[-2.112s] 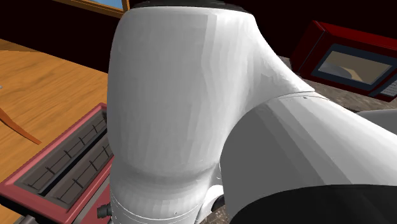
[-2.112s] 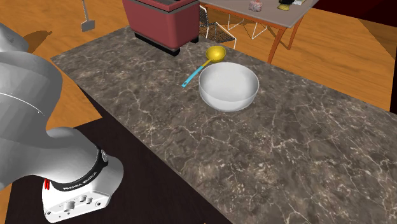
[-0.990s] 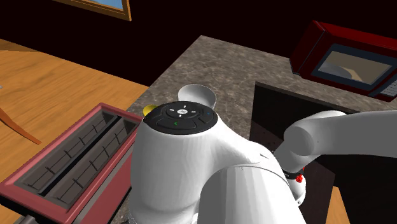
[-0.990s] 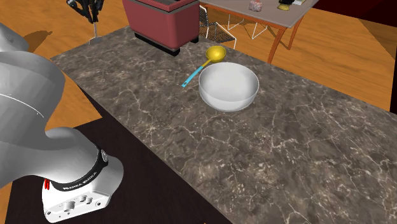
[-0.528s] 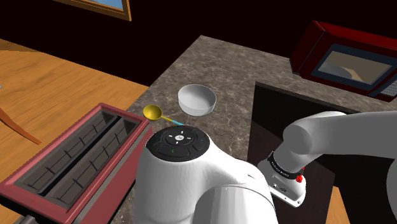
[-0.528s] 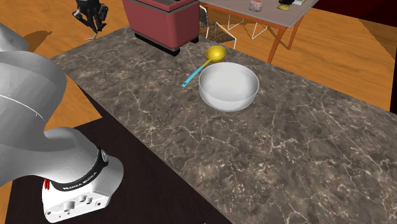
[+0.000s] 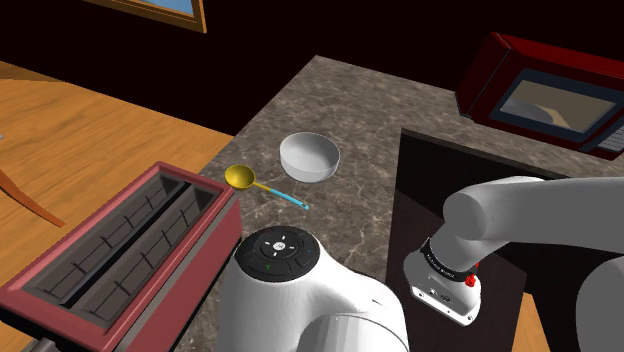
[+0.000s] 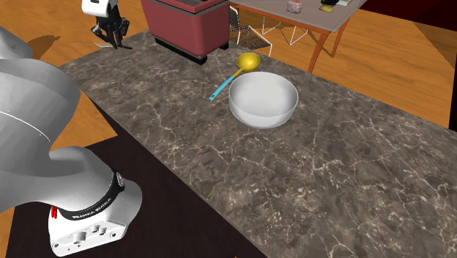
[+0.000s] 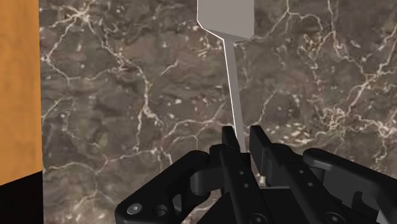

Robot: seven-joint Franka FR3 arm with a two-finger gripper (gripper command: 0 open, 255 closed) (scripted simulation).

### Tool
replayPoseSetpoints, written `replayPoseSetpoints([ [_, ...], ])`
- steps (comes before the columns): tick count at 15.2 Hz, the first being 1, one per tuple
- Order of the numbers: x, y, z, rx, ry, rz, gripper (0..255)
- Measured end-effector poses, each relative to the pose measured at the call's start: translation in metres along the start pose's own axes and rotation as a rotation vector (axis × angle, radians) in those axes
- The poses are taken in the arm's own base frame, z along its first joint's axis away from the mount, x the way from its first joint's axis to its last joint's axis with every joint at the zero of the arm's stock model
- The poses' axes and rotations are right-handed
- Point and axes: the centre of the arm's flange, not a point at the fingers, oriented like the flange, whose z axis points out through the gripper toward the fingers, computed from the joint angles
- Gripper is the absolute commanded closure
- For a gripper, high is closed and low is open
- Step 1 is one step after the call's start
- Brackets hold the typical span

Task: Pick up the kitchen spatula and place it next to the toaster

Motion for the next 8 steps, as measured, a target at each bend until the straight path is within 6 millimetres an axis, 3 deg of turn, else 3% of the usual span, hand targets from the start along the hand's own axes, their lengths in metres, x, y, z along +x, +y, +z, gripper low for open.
replayPoseSetpoints([
  [8, 0.013, 0.0, 0.036, 0.0, 0.0, 0.0, 255],
])
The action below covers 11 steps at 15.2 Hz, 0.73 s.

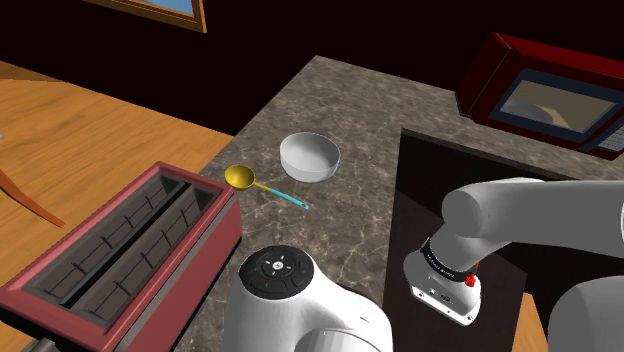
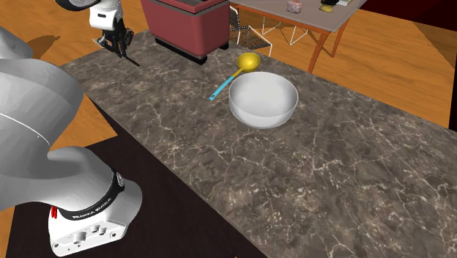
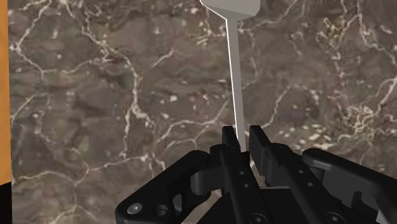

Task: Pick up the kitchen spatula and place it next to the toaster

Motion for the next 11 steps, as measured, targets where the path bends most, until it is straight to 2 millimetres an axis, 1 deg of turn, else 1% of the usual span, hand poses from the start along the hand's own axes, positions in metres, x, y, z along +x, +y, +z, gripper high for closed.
replayPoseSetpoints([
  [5, 0.0006, 0.0001, 0.0017, 0.0, 0.0, 0.0, 255],
  [6, 0.0006, 0.0001, 0.0017, 0.0, 0.0, 0.0, 0],
  [11, 0.0006, 0.0001, 0.0017, 0.0, 0.0, 0.0, 0],
])
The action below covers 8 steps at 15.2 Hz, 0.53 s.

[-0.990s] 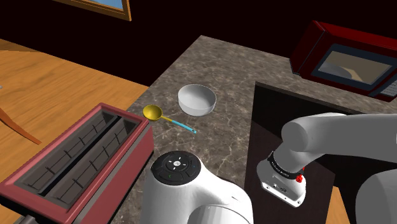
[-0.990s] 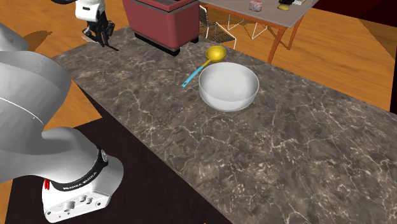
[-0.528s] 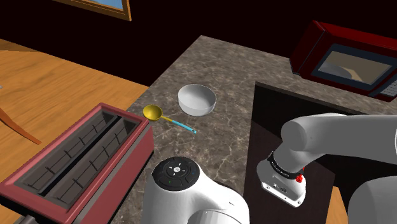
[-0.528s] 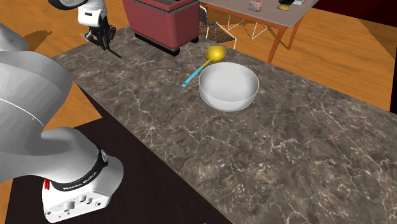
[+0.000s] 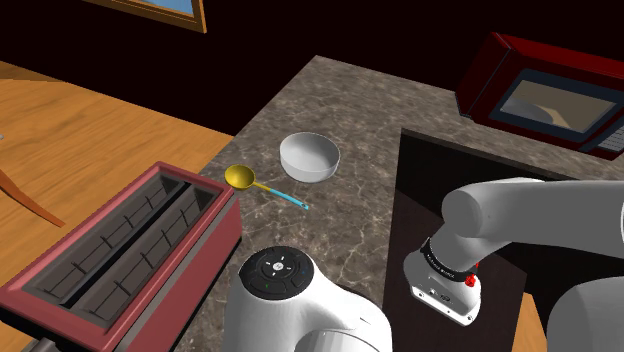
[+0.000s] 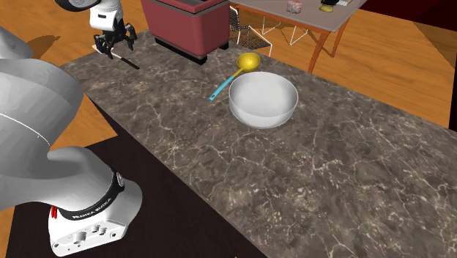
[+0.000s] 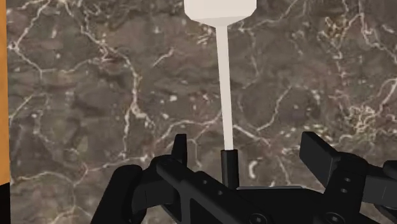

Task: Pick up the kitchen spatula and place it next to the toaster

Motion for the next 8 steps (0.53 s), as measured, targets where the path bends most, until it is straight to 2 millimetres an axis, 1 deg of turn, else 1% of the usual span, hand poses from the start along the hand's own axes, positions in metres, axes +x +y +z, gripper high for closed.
replayPoseSetpoints([
  [1, 0.0, 0.0, 0.0, 0.0, 0.0, 0.0, 0],
  [2, 0.0, 0.0, -0.006, 0.0, 0.0, 0.0, 0],
  [5, 0.001, -0.001, -0.039, 0.001, -0.001, 0.0, 0],
  [7, 0.001, 0.0, -0.047, 0.0, -0.001, 0.0, 0],
  [8, 0.0, 0.0, -0.048, 0.0, 0.0, 0.0, 0],
])
